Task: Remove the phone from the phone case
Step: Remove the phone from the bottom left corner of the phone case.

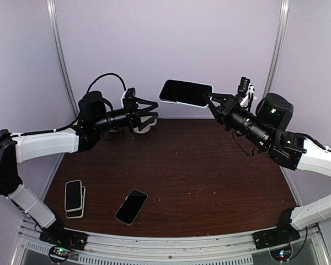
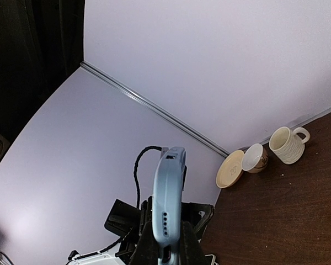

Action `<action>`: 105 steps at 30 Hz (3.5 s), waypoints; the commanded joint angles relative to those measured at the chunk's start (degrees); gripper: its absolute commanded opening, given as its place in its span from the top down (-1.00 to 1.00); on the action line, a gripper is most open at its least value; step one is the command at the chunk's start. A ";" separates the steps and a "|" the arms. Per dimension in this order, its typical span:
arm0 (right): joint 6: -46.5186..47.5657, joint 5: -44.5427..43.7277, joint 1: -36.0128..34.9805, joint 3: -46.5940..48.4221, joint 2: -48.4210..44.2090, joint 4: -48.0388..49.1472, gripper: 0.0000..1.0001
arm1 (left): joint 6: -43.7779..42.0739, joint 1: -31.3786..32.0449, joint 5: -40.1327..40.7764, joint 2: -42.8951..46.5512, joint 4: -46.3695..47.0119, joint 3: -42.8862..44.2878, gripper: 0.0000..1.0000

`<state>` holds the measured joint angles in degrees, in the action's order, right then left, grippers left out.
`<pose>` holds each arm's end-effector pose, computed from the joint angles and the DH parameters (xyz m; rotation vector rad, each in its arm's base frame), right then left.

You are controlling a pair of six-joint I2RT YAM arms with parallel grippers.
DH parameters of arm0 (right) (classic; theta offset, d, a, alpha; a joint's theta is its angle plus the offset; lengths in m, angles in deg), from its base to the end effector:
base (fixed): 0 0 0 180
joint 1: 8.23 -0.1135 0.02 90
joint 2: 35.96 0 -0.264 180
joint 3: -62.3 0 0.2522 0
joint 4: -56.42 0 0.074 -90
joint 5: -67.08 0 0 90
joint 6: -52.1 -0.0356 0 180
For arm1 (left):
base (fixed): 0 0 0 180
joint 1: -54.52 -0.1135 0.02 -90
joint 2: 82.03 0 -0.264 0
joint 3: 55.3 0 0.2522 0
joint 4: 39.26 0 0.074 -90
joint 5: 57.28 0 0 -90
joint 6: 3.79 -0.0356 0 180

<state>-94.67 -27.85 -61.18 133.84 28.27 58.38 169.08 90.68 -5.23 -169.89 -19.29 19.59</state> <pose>0.1612 0.2084 0.4010 0.1336 1.5885 1.4922 0.2755 -0.2285 0.3332 -0.0704 1.9050 -2.0407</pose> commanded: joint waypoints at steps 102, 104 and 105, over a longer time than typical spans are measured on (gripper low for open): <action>-3.42 15.29 -0.58 4.78 6.54 10.71 1.00 | -29.40 2.25 7.66 2.09 -22.39 6.39 -0.11; -3.01 15.41 -0.62 4.80 6.32 10.77 1.00 | -31.61 2.25 8.32 2.16 -25.13 7.43 -0.11; -2.62 15.54 -0.58 4.80 6.15 10.59 1.00 | -32.97 2.25 8.82 2.30 -26.77 7.96 -0.12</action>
<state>-97.06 -22.05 -60.24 134.99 35.22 63.70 143.05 92.17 1.72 -167.11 -39.92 24.90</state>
